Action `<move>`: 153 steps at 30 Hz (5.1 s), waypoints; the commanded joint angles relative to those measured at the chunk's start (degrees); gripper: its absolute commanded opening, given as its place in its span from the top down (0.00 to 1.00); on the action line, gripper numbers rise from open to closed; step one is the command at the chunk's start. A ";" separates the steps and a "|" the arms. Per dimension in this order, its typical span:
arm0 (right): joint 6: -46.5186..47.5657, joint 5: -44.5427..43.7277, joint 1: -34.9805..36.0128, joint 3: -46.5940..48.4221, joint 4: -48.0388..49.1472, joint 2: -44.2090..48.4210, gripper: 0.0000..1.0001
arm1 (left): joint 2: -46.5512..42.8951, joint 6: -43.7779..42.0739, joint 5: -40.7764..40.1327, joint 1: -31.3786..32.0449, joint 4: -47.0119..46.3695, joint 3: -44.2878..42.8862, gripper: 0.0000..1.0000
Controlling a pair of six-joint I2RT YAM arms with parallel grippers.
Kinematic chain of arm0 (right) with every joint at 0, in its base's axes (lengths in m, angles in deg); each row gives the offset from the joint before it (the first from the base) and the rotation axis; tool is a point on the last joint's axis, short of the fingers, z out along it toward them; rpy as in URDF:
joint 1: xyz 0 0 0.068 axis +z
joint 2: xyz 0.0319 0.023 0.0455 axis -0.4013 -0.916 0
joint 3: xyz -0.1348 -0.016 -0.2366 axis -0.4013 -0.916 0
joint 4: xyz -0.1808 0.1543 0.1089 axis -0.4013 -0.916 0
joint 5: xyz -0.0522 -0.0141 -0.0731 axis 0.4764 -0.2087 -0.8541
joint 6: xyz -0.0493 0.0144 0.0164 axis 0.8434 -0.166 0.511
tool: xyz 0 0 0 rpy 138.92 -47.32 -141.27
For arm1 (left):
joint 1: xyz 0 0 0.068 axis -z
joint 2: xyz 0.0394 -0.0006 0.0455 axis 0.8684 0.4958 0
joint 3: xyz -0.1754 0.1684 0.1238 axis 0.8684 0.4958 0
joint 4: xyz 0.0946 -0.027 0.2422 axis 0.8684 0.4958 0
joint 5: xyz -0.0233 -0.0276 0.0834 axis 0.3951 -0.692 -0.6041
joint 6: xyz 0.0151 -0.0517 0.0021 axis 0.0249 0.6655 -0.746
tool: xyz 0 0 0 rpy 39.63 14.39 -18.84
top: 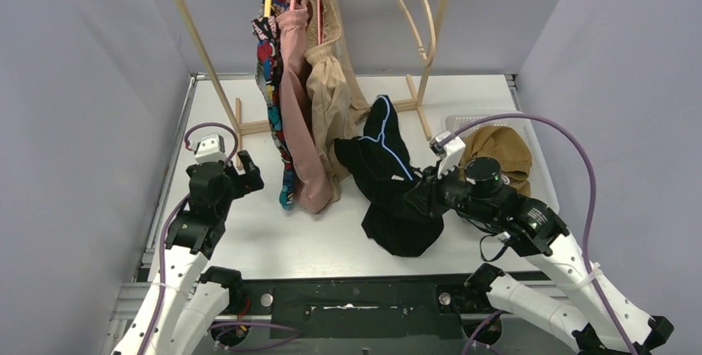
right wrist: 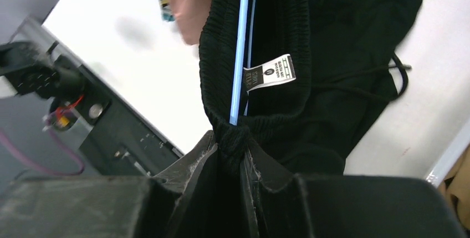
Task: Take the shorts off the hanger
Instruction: Pick up the hanger from the clothes rod, then remove the shorts from the hanger.
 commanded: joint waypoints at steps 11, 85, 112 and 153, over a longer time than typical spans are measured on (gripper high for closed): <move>7.10 21.75 0.38 12.31 3.32 5.13 1.00 | -1.50 -0.34 -1.25 -0.28 -3.75 -1.56 0.07; 9.32 40.94 -0.87 -0.68 14.76 -15.13 1.00 | 10.87 14.34 -10.33 41.76 -7.80 -16.69 0.80; 7.28 39.89 0.56 -0.48 16.47 -14.35 1.00 | 10.72 16.82 -9.10 41.58 -7.61 -14.36 0.73; -2.75 9.54 1.15 11.12 11.64 -13.22 0.34 | 14.76 18.70 -19.99 41.49 9.07 -26.31 1.00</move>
